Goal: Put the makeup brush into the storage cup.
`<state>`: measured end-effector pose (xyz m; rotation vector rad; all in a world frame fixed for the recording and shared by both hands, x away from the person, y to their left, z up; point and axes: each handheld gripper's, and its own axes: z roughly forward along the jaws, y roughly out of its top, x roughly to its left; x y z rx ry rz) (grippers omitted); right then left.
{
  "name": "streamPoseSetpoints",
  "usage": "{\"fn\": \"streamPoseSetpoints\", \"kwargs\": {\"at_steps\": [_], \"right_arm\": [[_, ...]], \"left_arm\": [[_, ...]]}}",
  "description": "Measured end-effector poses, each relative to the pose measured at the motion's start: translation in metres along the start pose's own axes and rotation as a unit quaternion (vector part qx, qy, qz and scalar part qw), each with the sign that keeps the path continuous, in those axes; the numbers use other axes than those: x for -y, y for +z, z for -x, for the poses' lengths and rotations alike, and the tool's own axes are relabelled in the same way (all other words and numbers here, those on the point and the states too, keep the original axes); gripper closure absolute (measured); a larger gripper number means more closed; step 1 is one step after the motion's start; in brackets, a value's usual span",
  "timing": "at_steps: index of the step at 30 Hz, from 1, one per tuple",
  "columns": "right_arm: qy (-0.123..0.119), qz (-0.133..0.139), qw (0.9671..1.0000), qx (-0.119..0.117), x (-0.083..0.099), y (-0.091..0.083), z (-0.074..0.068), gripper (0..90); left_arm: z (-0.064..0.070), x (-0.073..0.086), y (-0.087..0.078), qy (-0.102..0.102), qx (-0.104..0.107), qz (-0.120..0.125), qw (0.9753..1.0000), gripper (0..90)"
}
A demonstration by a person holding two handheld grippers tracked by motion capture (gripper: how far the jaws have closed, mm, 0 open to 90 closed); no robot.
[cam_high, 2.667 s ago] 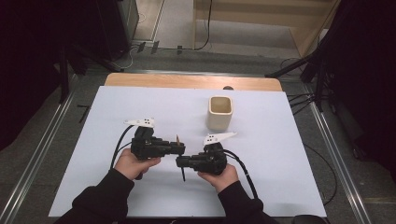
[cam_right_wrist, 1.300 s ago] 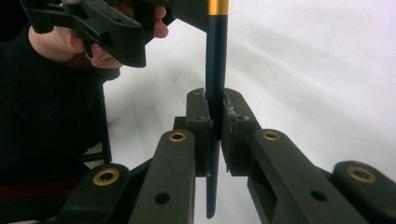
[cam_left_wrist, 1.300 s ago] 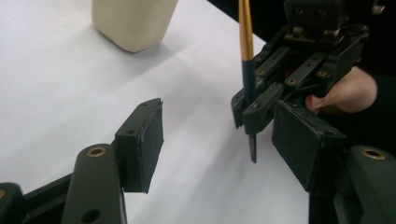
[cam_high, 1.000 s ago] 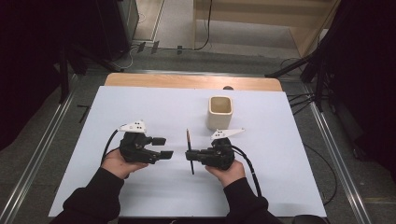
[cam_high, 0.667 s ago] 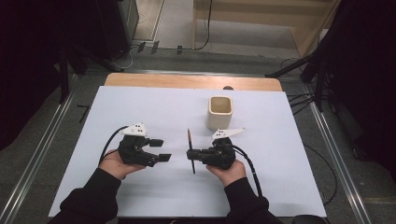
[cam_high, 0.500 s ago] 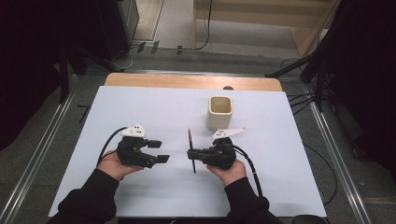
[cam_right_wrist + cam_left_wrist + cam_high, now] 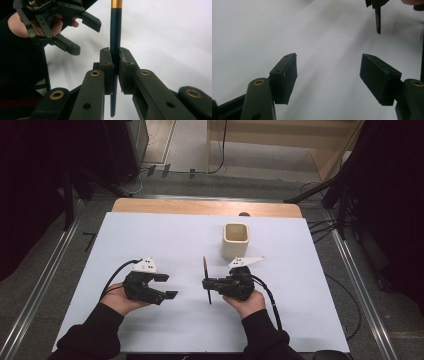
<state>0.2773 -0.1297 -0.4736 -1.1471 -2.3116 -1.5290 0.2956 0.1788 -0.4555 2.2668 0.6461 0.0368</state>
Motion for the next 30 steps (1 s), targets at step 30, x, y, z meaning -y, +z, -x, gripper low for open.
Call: {"fn": "streamPoseSetpoints", "kwargs": {"at_steps": [30], "right_arm": [[-0.007, 0.014, 0.9992, 0.037, -0.008, -0.017, 0.008, 83.7]], "left_arm": [[-0.005, 0.022, -0.014, -0.009, -0.024, -0.022, 0.9994, 30.1]]}}
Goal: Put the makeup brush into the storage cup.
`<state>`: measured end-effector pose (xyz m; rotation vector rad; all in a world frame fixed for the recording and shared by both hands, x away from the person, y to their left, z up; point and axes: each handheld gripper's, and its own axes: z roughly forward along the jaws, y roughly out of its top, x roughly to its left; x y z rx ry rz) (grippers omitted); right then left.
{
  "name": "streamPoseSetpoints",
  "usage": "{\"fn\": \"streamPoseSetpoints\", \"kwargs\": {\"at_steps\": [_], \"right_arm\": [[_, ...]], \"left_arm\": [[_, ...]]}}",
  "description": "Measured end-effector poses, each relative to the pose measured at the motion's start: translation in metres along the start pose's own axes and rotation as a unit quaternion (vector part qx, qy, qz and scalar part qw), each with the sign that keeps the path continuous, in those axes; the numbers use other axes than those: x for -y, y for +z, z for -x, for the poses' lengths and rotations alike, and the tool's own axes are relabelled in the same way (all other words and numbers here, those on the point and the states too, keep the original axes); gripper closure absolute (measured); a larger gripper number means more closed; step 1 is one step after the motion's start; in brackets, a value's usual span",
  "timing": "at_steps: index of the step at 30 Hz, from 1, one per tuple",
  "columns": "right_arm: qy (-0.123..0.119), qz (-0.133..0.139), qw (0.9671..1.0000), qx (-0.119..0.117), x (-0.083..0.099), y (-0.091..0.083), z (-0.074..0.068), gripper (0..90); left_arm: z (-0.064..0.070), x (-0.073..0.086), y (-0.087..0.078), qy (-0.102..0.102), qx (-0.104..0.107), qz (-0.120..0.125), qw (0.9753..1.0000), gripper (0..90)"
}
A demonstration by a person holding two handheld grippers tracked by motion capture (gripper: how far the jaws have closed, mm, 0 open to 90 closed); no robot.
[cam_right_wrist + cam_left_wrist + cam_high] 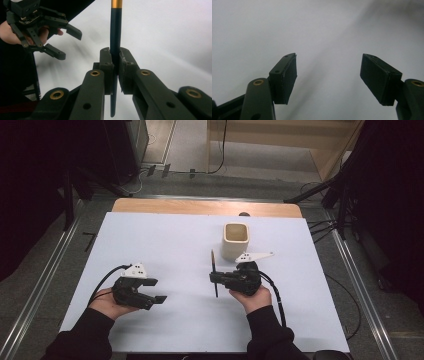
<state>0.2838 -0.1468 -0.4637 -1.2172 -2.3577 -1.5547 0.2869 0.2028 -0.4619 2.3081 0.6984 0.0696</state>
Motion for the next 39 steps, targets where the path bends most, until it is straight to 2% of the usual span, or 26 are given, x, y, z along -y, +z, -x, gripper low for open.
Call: {"fn": "streamPoseSetpoints", "kwargs": {"at_steps": [4, 11, 22, 30, 39], "right_arm": [[-0.010, 0.003, 0.9999, 0.010, -0.006, -0.004, 0.002, 83.7], [-0.020, 0.013, 0.9995, 0.023, -0.017, -0.013, 0.007, 83.7], [-0.032, 0.021, 0.9986, 0.036, -0.028, -0.018, 0.009, 83.7], [-0.050, 0.030, 0.9972, 0.046, -0.042, -0.025, 0.011, 83.7], [-0.056, 0.046, 0.9954, 0.063, -0.059, -0.036, 0.014, 83.7]], "left_arm": [[0.000, 0.000, 0.001, 0.001, 0.003, -0.001, 1.0000, 30.1], [-0.002, 0.000, 0.002, -0.010, 0.005, -0.004, 0.9999, 30.1], [-0.003, 0.000, 0.002, -0.010, 0.005, -0.006, 0.9999, 30.0], [-0.002, 0.000, 0.002, -0.009, 0.004, -0.010, 0.9999, 29.9], [-0.004, 0.001, 0.002, -0.015, 0.001, -0.010, 0.9998, 29.9]]}}
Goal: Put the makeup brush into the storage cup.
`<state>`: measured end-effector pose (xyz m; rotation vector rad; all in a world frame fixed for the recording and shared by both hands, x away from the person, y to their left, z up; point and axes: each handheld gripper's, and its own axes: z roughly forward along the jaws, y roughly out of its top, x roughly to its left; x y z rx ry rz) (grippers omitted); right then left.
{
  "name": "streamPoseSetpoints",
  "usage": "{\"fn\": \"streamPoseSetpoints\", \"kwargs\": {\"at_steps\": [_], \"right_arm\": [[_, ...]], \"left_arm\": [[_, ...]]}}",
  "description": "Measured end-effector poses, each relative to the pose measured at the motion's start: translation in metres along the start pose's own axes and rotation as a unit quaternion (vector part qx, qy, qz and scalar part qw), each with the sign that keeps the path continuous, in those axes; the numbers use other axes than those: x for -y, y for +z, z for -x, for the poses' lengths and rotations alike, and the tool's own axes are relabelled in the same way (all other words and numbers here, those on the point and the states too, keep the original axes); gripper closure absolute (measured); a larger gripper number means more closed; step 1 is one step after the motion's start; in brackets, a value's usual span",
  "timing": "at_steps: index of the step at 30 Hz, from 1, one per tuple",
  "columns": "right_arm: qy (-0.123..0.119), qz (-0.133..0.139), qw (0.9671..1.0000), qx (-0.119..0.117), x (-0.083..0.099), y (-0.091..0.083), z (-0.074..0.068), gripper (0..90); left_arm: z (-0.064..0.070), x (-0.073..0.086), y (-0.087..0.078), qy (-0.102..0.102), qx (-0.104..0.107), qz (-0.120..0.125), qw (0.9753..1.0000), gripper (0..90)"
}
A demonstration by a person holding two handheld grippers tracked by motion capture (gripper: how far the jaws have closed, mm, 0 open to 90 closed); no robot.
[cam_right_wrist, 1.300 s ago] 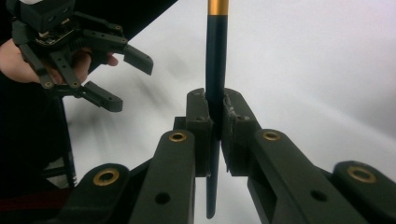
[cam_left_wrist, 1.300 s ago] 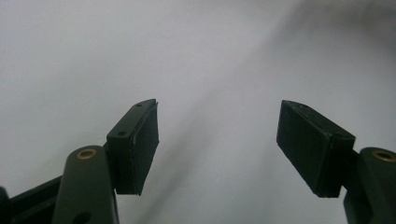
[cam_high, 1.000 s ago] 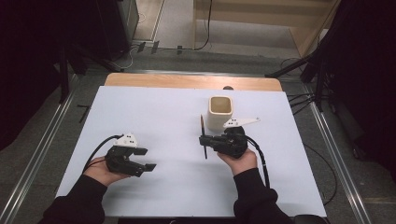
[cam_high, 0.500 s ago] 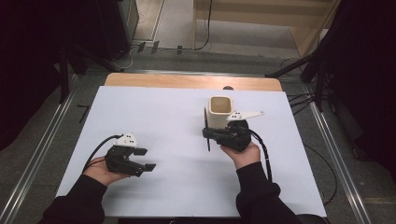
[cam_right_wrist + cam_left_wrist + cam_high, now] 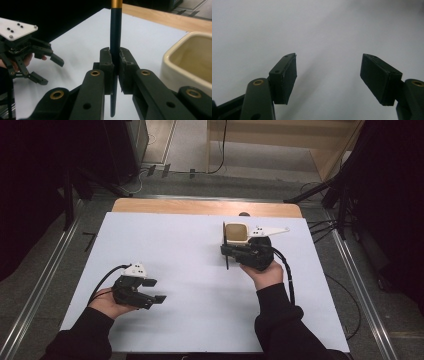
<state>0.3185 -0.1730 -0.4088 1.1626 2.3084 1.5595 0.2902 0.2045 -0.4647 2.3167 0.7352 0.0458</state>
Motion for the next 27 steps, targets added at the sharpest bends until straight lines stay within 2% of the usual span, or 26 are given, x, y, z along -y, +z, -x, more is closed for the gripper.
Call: {"fn": "streamPoseSetpoints", "kwargs": {"at_steps": [10, 14, 27], "right_arm": [[0.005, 0.020, 0.9996, 0.020, -0.015, -0.011, 0.012, 83.7], [0.015, 0.024, 0.9992, 0.027, -0.021, -0.014, 0.017, 83.8], [0.014, 0.045, 0.9979, 0.044, -0.043, -0.019, 0.028, 83.8]], "left_arm": [[0.000, 0.000, -0.001, 0.002, 0.000, -0.002, 1.0000, 29.9], [0.000, 0.000, -0.001, 0.002, 0.001, -0.002, 1.0000, 29.8], [0.000, 0.001, -0.002, 0.000, -0.002, 0.001, 1.0000, 29.8]]}}
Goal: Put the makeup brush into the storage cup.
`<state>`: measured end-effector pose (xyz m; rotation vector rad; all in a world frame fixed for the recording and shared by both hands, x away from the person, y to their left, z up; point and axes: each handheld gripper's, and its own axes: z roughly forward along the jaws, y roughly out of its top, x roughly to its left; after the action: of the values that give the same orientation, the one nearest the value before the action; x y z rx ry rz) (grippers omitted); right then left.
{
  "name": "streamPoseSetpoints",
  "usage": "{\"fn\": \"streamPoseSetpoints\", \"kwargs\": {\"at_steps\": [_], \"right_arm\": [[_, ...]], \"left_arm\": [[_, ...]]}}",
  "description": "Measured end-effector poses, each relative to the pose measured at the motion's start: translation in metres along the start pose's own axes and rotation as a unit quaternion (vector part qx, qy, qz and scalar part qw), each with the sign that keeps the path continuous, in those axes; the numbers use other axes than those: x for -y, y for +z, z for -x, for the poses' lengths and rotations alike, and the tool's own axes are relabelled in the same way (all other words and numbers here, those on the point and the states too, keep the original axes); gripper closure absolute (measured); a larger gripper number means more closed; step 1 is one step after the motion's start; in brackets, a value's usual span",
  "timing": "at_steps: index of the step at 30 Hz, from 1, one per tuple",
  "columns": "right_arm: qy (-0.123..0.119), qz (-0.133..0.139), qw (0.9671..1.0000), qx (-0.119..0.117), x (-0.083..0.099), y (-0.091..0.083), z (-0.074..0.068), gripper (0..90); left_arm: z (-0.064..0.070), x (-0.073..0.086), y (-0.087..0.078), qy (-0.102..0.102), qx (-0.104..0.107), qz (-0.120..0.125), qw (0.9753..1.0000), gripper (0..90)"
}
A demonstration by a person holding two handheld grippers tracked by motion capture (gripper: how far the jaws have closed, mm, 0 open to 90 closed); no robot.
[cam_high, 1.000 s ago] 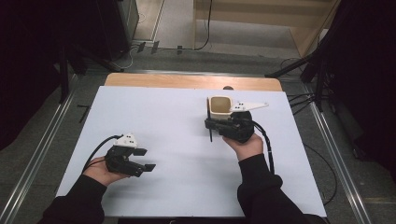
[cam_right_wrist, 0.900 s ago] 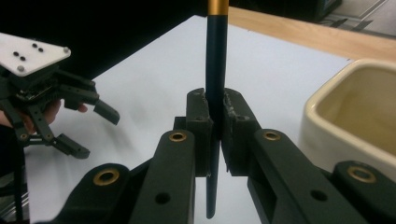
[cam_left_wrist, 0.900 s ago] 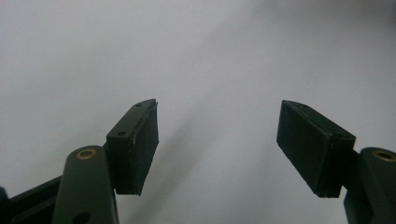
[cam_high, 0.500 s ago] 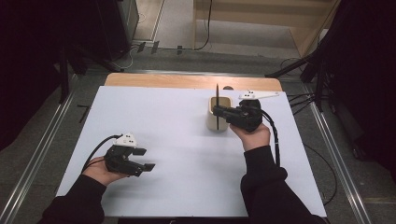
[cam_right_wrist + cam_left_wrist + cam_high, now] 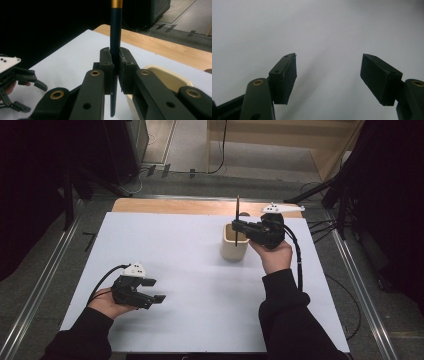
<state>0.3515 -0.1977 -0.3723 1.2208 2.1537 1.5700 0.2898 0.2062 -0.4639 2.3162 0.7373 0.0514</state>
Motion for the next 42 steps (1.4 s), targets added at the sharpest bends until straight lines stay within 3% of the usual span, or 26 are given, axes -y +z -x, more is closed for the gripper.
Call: {"fn": "streamPoseSetpoints", "kwargs": {"at_steps": [11, 26, 34, 38, 42], "right_arm": [[0.005, 0.016, 0.9998, 0.010, -0.014, -0.001, 0.012, 83.8], [0.001, 0.019, 0.9995, 0.026, -0.023, 0.011, 0.026, 83.7], [0.007, 0.022, 0.9991, 0.035, -0.022, 0.018, 0.035, 83.7], [-0.007, 0.027, 0.9989, 0.038, -0.020, 0.022, 0.037, 83.7], [-0.004, 0.027, 0.9988, 0.042, -0.018, 0.024, 0.040, 83.7]], "left_arm": [[0.001, 0.000, 0.000, 0.001, -0.002, 0.000, 1.0000, 29.8], [0.000, 0.000, -0.001, -0.002, 0.001, 0.005, 1.0000, 29.8], [0.000, -0.001, -0.001, 0.000, -0.002, 0.008, 1.0000, 29.8], [0.001, -0.001, -0.001, 0.001, -0.002, 0.007, 1.0000, 29.8], [0.001, -0.001, 0.000, 0.003, 0.001, 0.006, 1.0000, 29.8]]}}
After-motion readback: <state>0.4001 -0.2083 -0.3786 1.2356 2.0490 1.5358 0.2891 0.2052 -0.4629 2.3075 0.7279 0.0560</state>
